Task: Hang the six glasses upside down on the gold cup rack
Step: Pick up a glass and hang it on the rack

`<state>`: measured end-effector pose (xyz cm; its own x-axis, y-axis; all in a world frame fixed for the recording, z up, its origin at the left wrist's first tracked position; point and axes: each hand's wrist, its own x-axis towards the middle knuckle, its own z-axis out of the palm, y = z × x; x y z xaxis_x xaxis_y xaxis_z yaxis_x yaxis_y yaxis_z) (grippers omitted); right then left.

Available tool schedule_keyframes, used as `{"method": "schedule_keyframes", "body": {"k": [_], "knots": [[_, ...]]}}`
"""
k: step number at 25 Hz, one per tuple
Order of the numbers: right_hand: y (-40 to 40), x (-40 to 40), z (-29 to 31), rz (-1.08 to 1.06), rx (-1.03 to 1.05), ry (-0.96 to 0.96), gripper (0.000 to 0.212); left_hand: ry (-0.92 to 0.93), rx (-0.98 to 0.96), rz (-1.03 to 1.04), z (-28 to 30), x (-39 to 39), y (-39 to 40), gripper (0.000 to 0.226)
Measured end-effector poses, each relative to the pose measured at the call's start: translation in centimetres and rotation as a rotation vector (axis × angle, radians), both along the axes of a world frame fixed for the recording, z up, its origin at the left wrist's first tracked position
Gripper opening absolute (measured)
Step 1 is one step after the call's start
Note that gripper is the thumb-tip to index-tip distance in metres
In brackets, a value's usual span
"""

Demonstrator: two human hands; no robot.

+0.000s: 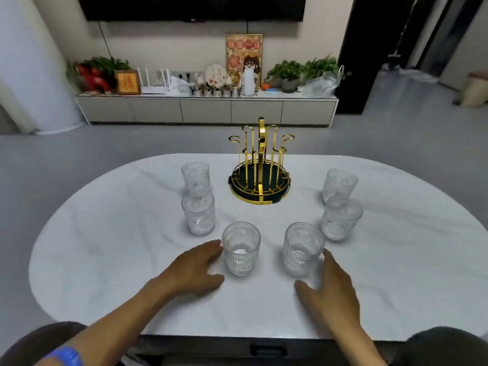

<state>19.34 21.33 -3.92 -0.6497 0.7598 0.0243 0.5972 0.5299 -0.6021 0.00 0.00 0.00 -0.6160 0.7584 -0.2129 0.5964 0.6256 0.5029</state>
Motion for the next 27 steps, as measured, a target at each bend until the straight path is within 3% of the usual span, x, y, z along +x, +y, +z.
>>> {"method": "schedule_keyframes", "body": {"k": [2,4,8,13,16,21,24,27], "knots": [[-0.6,-0.8,0.5,-0.026,-0.178,0.189,0.063,-0.097,0.126,0.168,1.0,-0.8,-0.3,0.050],[-1.0,-1.9,0.7,-0.080,-0.259,0.237,0.065,-0.061,0.287,0.296,2.8,-1.3,-0.4,0.036],[-0.6,-3.1,0.9,-0.120,-0.404,0.426,0.060,0.036,0.595,0.277,8.3,-2.7,3.0,0.025],[3.3,-4.9,5.4,-0.042,-0.458,0.730,0.063,0.248,0.718,0.153,14.2,-6.6,12.3,0.024],[6.4,-7.5,10.6,-0.035,-0.343,0.889,0.065,0.365,0.647,0.095,15.2,-9.8,17.3,0.030],[10.3,-13.5,16.5,0.064,0.028,0.786,0.051,0.459,0.290,-0.090,13.7,-14.7,21.3,0.044],[11.9,-16.6,17.2,0.136,0.218,0.618,0.050,0.424,0.343,-0.075,13.1,-16.4,21.8,0.043],[12.2,-18.8,16.1,0.231,0.280,0.463,0.055,0.365,0.406,-0.038,12.9,-16.9,21.5,0.044]]}}
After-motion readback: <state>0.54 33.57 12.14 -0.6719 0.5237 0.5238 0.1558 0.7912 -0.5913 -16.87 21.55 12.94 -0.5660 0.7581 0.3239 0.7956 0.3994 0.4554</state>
